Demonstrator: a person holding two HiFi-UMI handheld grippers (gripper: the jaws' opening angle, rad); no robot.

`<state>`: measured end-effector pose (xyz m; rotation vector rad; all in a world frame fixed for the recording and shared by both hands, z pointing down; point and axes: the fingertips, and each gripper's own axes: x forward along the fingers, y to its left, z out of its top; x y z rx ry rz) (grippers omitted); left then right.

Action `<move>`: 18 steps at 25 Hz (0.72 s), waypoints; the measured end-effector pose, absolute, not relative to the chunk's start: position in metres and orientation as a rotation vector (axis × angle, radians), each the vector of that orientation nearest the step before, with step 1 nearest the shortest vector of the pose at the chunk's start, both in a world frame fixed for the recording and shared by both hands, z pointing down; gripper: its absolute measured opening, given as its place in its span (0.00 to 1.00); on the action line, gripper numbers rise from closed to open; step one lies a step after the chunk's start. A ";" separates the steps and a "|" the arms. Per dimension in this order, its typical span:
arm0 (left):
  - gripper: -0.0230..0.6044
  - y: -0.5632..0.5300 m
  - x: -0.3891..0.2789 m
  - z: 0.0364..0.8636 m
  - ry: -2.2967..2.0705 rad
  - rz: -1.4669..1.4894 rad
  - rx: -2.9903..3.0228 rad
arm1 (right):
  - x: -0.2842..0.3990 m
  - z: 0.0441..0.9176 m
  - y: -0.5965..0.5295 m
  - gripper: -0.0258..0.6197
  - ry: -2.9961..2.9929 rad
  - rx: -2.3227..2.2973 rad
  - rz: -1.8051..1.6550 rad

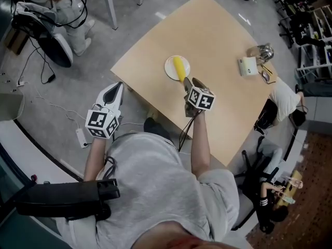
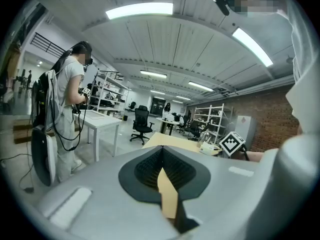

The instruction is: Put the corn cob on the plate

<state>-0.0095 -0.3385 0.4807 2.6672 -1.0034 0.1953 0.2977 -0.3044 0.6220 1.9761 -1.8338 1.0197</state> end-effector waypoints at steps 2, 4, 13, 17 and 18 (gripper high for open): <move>0.07 -0.335 -0.010 0.481 -0.985 0.195 2.676 | 0.294 0.609 -0.297 0.30 -1.841 2.005 0.979; 0.07 -0.332 -0.010 0.481 -0.963 0.193 2.687 | 0.290 0.596 -0.290 0.28 -1.845 2.034 0.937; 0.07 -0.310 -0.013 0.481 -0.868 0.186 2.733 | 0.266 0.557 -0.242 0.20 -1.875 2.171 0.848; 0.07 -0.293 -0.019 0.477 -0.847 0.178 2.747 | 0.256 0.543 -0.213 0.17 -1.886 2.226 0.814; 0.07 -0.290 -0.020 0.477 -0.841 0.174 2.750 | 0.253 0.539 -0.208 0.17 -1.890 2.237 0.804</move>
